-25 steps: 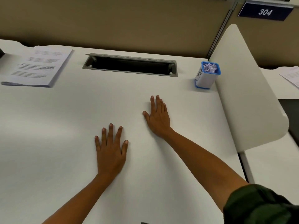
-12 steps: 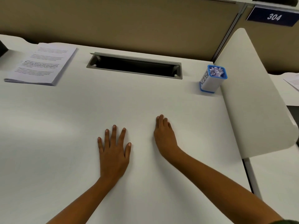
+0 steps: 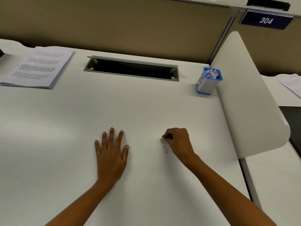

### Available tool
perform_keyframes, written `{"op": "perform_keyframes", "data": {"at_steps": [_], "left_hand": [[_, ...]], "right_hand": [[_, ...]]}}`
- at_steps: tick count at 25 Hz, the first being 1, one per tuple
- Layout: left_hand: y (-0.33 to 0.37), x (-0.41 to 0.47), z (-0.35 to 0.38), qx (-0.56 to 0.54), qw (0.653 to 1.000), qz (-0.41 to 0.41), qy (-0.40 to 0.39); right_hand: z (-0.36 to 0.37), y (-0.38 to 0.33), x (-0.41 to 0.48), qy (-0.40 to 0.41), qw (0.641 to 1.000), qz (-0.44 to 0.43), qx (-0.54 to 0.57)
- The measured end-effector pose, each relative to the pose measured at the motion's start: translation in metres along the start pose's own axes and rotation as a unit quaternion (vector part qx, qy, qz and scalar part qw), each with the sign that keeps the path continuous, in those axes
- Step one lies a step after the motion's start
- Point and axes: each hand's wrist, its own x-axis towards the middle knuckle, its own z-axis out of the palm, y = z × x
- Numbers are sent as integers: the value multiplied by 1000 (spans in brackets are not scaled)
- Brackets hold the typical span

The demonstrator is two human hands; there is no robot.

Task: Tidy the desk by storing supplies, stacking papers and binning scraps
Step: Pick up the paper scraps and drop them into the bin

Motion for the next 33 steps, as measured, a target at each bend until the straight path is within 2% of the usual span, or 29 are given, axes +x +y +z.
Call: {"op": "perform_keyframes", "data": {"at_steps": [3, 5, 8, 11, 15, 20, 22, 26, 28, 29, 31, 33], "left_hand": [[1, 0, 0, 1, 1000, 0, 4], [1, 1, 0, -2, 1000, 0, 5], [1, 0, 0, 0, 1000, 0, 4], [0, 0, 0, 1, 1000, -3, 3], [1, 1, 0, 3, 1000, -3, 1], [1, 0, 0, 2, 1000, -2, -2], [1, 1, 0, 0, 1000, -2, -3], [1, 0, -1, 3, 1000, -5, -6], [1, 0, -1, 3, 1000, -6, -8], [1, 0, -1, 1, 1000, -6, -8], [2, 1, -2, 2, 1000, -6, -10], [2, 1, -2, 2, 1000, -4, -11]], "right_hand": [[-11, 20, -2, 79, 996, -9, 31], [-6, 27, -10, 67, 997, -45, -18], [8, 21, -27, 49, 983, -100, -147], [27, 8, -48, 29, 967, -114, -227], [39, -6, -61, -3, 950, -92, -300], [26, -27, -50, 25, 951, -86, -295], [20, -36, -44, -5, 953, -53, -300], [19, -24, -30, -41, 977, -1, -209], [13, -13, -18, -21, 996, 46, -78], [6, -8, -9, -22, 995, 97, 19], [-17, 0, 9, -25, 967, 180, 176], [-45, 7, 29, 28, 956, 199, 213]]}}
